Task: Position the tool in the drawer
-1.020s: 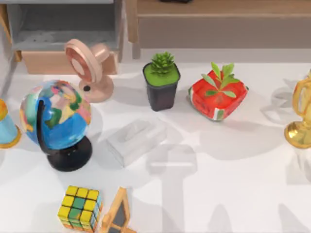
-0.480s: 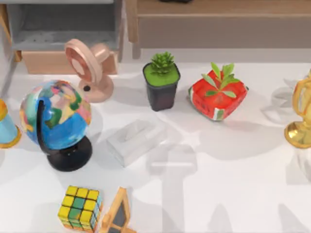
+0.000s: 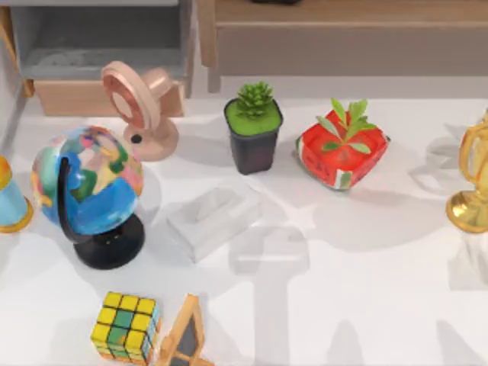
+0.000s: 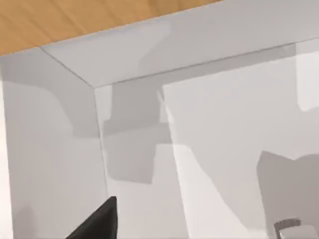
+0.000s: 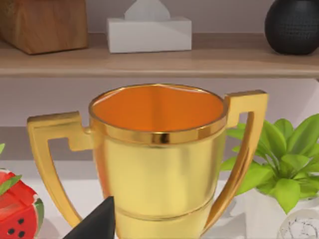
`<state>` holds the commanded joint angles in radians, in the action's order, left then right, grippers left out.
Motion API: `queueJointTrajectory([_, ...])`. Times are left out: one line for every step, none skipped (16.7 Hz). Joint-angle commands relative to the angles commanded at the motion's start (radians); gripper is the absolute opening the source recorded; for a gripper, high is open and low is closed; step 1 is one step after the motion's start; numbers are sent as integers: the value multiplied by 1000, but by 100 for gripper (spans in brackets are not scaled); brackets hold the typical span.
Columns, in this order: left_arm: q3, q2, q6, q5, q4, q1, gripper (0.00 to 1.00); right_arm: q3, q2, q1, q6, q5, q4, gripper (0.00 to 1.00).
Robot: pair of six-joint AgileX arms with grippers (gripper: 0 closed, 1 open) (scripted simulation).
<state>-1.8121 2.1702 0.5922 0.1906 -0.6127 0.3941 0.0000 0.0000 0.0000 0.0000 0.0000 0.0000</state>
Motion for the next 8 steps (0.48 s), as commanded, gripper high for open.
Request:
queueJointTrajectory([40, -33, 53, 24, 89, 20, 100, 0, 0, 0, 0, 0, 0, 100])
queueJointTrajectory([84, -66, 109, 48, 184, 44, 100, 0, 0, 0, 0, 0, 0, 100])
queueJointTrajectory([133, -99, 170, 72, 286, 73, 100, 0, 0, 0, 0, 0, 0, 100])
queueJointTrajectory([185, -130, 234, 96, 392, 104, 100, 0, 0, 0, 0, 0, 0, 100])
queueJointTrajectory([241, -160, 301, 120, 502, 137, 100, 0, 0, 0, 0, 0, 0, 100])
queueJointTrajectory([299, -189, 369, 143, 614, 172, 100, 0, 0, 0, 0, 0, 0, 100])
queueJointTrajectory([361, -217, 439, 167, 727, 208, 100, 0, 0, 0, 0, 0, 0, 100])
queueJointTrajectory([424, -242, 508, 191, 842, 245, 100, 0, 0, 0, 0, 0, 0, 100])
